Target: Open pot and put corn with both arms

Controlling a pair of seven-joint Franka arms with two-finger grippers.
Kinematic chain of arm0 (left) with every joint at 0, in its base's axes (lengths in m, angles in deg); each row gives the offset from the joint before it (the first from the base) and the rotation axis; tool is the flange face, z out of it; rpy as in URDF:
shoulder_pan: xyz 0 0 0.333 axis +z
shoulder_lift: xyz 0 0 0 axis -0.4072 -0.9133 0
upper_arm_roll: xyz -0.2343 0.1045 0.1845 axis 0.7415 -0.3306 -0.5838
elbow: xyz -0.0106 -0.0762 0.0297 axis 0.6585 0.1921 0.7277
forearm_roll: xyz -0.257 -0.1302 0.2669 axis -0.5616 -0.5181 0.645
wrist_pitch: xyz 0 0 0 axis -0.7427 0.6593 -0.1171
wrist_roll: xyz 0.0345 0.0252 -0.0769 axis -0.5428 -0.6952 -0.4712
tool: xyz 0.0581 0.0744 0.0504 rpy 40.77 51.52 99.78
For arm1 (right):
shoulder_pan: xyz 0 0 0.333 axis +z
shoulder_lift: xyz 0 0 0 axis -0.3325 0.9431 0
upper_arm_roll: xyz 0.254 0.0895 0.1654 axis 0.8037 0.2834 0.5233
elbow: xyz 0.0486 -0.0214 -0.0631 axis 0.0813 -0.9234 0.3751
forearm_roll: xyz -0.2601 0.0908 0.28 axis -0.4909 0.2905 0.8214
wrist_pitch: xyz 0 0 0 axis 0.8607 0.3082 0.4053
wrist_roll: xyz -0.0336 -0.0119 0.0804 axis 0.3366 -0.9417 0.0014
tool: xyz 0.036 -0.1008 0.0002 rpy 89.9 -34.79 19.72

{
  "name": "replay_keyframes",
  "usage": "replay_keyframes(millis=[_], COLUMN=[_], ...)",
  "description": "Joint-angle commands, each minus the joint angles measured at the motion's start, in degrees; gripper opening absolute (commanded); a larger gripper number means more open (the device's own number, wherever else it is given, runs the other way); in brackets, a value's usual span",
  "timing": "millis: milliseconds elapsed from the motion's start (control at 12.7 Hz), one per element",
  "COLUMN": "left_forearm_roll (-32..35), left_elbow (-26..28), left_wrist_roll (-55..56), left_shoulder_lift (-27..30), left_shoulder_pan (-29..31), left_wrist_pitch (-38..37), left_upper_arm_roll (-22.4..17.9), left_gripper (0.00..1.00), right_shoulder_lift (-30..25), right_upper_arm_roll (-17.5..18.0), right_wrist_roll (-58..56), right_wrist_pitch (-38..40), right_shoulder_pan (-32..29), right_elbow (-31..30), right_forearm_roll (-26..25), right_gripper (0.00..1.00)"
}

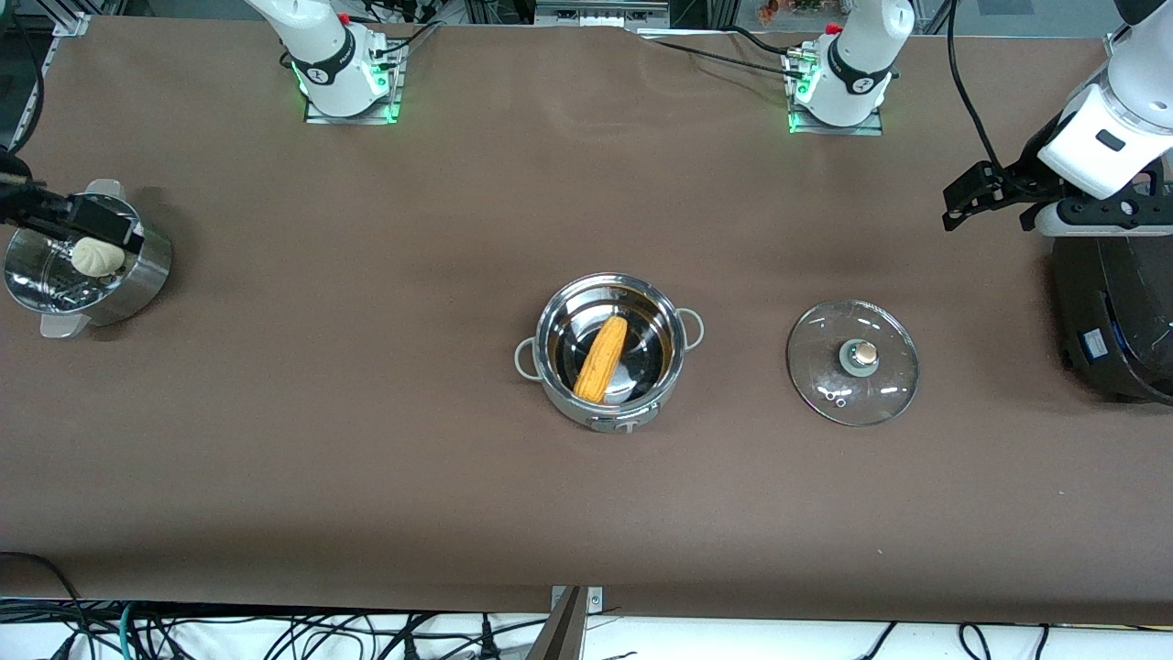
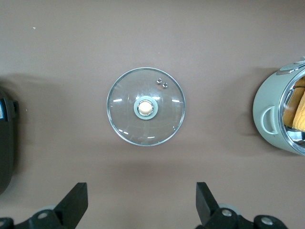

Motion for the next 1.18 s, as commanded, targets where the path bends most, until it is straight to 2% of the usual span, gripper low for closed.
replay_keyframes(millis=[0, 158, 395, 1105], left_forearm_roll=[-0.74, -0.74, -0.74, -0.65], left_elbow=[-0.71, -2.19, -7.64, -8.0], left_wrist_roll=[-0.03, -0.03, 0.06, -0.12], left_shoulder_lift=[0.19, -0.86, -4.29, -4.47], left_shoulder_pan=[0.14, 0.14, 0.23, 0.85], left_wrist_pitch=[-1.09, -1.61, -6.08, -6.8], left_upper_arm_roll=[-0.11, -0.11, -0.19, -0.02], left_gripper=[1.0, 1.0, 1.0, 1.0], right_shoulder_lift=[-1.9, -1.02, 1.96, 2.85], right_upper_arm_roll=[1.46, 1.46, 1.46, 1.37], right_wrist_roll=[-7.07, -7.07, -7.6, -7.86], right_wrist_pitch=[-1.4, -1.66, -0.96, -1.39], right_shoulder_pan=[-2.55, -2.48, -2.12, -2.21], right_elbow=[-3.17, -3.53, 0.07, 0.43], right_forearm_roll=[-1.45, -1.53, -1.53, -1.97], right_gripper=[1.0, 1.0, 1.0, 1.0])
